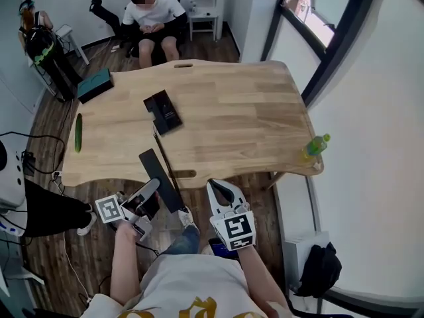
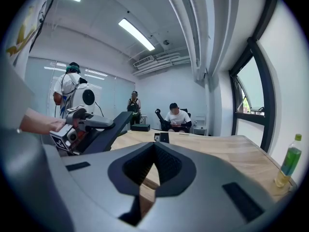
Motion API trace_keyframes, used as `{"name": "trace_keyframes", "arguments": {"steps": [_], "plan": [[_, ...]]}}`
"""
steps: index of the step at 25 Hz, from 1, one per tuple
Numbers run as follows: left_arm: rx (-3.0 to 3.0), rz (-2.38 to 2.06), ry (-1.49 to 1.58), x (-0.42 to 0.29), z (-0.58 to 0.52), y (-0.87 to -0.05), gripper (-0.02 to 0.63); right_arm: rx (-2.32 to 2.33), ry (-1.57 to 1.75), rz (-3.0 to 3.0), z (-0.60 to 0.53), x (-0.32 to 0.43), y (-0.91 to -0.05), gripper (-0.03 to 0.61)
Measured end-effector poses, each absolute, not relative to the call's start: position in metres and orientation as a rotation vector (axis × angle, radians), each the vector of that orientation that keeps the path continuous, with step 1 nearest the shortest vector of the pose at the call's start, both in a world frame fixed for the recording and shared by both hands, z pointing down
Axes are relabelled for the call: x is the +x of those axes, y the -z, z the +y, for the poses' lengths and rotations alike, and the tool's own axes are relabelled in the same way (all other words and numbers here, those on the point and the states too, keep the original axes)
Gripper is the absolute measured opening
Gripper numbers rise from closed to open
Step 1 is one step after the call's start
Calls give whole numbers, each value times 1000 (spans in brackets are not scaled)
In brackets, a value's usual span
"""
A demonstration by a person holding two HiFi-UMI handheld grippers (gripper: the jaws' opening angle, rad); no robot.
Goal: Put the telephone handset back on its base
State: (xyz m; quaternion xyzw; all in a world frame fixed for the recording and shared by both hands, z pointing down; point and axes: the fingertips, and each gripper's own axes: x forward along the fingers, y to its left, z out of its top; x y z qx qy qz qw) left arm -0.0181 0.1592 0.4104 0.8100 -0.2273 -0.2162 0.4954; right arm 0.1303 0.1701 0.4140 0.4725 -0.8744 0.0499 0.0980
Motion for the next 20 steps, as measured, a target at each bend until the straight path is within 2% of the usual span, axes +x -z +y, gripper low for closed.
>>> {"name": "trace_keyframes", "arguments": {"steps": [20], "plan": [[1890, -460, 521, -66, -15, -432, 74, 1449, -257, -2503, -9, 83, -437, 3]]}}
